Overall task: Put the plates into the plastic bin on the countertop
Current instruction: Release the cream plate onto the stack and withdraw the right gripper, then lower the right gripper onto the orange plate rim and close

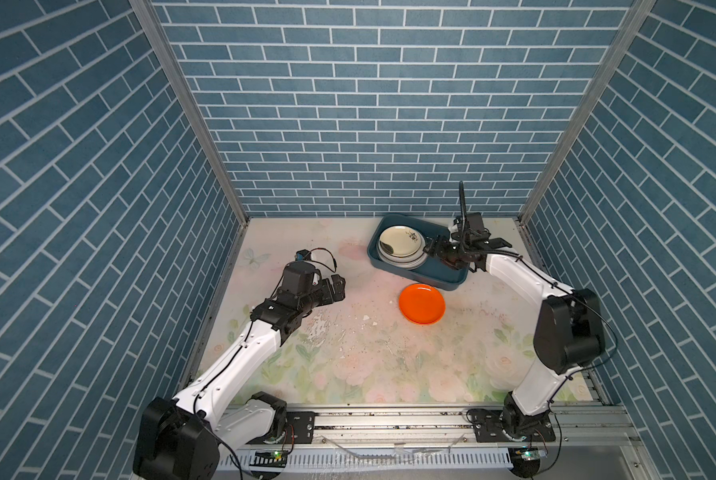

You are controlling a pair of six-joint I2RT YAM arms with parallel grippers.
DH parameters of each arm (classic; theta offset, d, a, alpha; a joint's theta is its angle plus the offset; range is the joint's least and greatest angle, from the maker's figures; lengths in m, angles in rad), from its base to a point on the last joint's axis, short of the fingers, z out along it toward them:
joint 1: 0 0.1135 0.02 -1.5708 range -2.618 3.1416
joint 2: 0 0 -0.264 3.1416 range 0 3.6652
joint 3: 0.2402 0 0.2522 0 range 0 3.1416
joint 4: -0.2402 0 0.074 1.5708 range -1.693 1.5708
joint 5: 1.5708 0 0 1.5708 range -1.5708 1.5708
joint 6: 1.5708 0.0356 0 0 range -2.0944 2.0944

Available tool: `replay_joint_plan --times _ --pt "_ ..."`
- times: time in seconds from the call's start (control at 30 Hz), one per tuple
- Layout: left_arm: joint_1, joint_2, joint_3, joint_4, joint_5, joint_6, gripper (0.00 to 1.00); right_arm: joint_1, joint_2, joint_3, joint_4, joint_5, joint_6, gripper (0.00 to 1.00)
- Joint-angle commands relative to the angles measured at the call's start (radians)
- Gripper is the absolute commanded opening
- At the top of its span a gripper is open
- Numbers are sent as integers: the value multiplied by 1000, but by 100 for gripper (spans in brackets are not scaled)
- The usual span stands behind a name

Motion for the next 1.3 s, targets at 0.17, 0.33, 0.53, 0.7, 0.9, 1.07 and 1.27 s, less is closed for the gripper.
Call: replay_joint_plan --times 0.17,0.33,0.53,0.7,0.9,1.07,1.27 --pt "4 28 -53 57 171 -70 99 -3 -336 -447 150 12 80 71" --pt "4 28 -141 154 211 -139 100 -3 -479 -645 205 -9 110 70" --pt "-3 -34 -208 183 219 -197 100 -4 -565 -814 348 -20 145 68" --pt "-7 -115 -222 136 222 -199 100 -3 -536 -868 450 -8 138 67" --pt "-7 -194 -228 68 200 -202 99 -3 -423 -875 580 -36 138 65" --pt "-7 -220 -233 51 191 -214 100 -4 -317 -849 642 -62 137 64" --pt "-7 -225 -246 57 184 -232 100 -5 -248 -827 668 -56 136 59"
